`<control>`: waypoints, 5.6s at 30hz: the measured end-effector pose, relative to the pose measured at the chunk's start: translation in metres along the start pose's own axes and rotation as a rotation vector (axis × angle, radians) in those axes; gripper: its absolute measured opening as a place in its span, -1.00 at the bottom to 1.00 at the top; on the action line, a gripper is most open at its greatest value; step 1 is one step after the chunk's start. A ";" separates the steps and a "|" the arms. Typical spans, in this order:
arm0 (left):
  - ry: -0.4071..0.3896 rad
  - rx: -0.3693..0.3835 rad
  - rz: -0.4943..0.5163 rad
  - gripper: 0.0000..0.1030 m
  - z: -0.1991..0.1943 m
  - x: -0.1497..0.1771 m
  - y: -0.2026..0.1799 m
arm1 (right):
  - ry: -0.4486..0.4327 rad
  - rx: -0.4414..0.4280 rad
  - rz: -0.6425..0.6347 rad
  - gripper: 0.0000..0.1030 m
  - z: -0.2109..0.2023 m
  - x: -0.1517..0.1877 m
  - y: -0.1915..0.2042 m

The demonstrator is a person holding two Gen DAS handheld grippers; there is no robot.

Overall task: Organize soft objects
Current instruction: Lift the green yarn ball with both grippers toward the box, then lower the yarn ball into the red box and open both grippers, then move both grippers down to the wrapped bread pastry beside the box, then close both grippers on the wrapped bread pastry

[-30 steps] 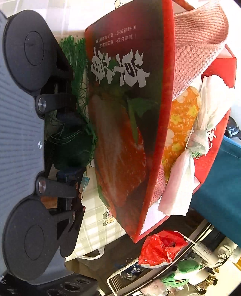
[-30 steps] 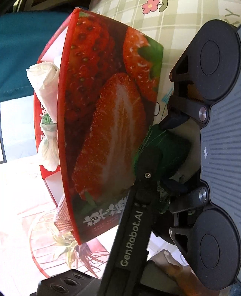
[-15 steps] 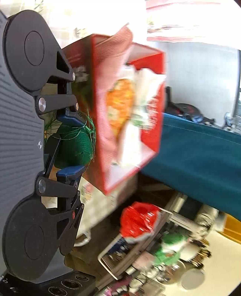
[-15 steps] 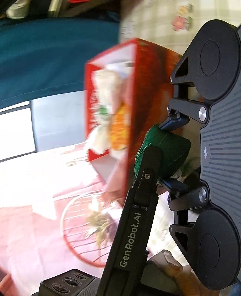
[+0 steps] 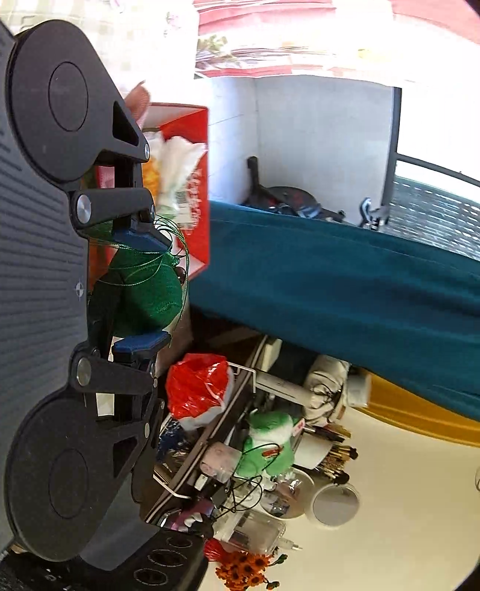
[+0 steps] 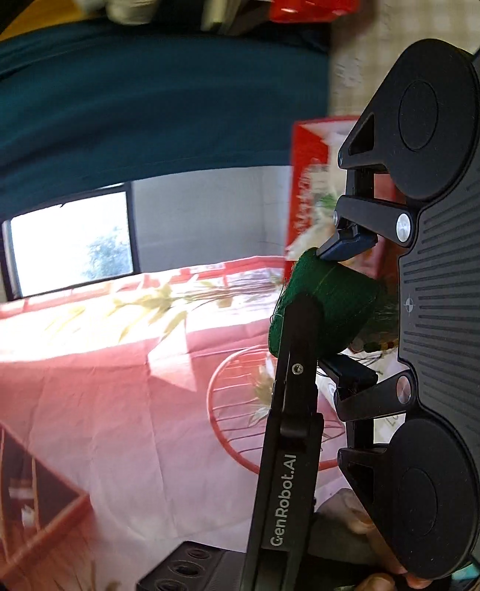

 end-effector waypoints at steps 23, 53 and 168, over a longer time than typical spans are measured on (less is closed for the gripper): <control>-0.106 -0.034 -0.049 -0.04 0.074 -0.050 0.082 | -0.042 -0.008 -0.208 0.00 0.108 -0.067 -0.036; 0.058 -0.185 -0.070 0.06 0.152 -0.016 0.150 | 0.206 0.025 -0.104 0.04 0.215 -0.005 -0.109; 0.502 0.024 -0.107 -0.04 0.184 0.185 -0.033 | 0.377 0.226 -0.046 0.32 0.006 0.214 -0.149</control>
Point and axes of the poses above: each gripper's, at about its wrist camera, not at the fingertips, and z roughly the way its jaws point, y to its left, x to its underside, the point moved 6 cm from there along z, roughly the way its jaws point, and after that the axes turned 11 degrees about -x, right-handed, at the moved point
